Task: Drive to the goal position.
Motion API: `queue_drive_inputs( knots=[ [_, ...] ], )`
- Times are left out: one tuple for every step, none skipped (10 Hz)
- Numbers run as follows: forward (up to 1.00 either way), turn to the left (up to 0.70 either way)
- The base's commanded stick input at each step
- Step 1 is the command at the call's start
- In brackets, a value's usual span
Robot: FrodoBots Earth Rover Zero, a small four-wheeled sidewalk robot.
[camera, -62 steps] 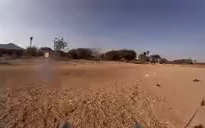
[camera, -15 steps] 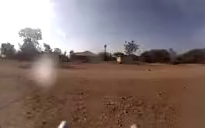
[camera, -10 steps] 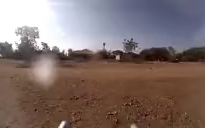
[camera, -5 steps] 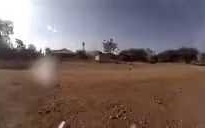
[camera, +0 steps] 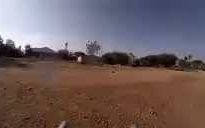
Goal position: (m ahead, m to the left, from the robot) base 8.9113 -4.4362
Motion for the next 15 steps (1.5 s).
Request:
queue_drive_inputs(
  knots=[
    [0.70,-0.27],
    [0.70,-0.27],
    [0.70,-0.27],
    [0.70,-0.27],
    [0.70,-0.27],
    [0.70,-0.27],
    [0.70,-0.27],
    [0.70,-0.27],
    [0.70,-0.27],
    [0.70,-0.27],
    [0.70,0.00],
    [0.70,0.00],
    [0.70,0.00],
    [0.70,0.00],
    [0.70,0.00]
  ],
)
